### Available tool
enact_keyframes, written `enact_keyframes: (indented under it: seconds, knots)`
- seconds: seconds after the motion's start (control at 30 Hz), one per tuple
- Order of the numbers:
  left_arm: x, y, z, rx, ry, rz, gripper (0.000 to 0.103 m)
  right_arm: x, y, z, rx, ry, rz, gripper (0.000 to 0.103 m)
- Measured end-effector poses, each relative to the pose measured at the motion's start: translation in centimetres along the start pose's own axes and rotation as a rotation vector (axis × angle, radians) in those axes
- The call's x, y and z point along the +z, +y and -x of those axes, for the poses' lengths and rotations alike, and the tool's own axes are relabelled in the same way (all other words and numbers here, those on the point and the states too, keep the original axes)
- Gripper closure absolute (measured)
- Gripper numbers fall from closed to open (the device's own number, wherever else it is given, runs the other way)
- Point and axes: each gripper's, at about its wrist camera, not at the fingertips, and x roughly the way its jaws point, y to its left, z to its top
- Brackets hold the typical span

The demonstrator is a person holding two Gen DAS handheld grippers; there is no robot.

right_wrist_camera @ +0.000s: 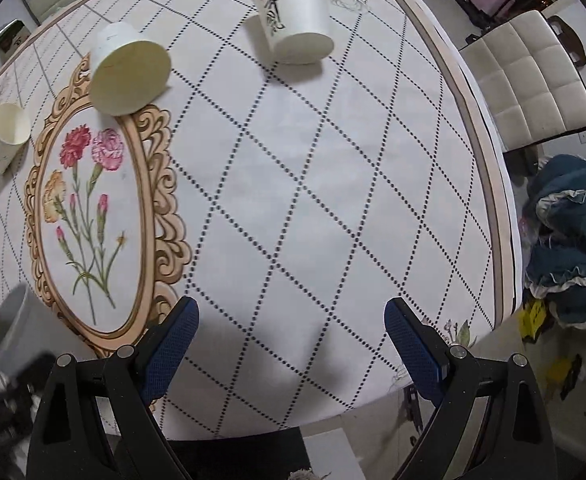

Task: Flip cup upright
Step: 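Rotate the held grey mug with the left gripper so its rim faces up, then grasp the grey mug with the right gripper while the left gripper releases it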

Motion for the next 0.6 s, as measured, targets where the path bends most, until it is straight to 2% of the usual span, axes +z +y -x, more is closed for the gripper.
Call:
enact_keyframes:
  seconds: [0.2,0.43,0.6]
  knots:
    - [1.8,-0.5,-0.8,0.022,-0.006,-0.004,0.023,0.3,-0.4,-0.3,-0.013,-0.003,0.012,0.008]
    - [1.8,-0.2,-1.0,0.01,-0.003,0.007,0.023,0.4,-0.4,-0.1,-0.024,-0.004,0.024,0.008]
    - [1.2,-0.2,-0.8,0.008,-0.029,0.017,0.014,0.4,-0.7,-0.2,-0.028,-0.004,0.043,0.008]
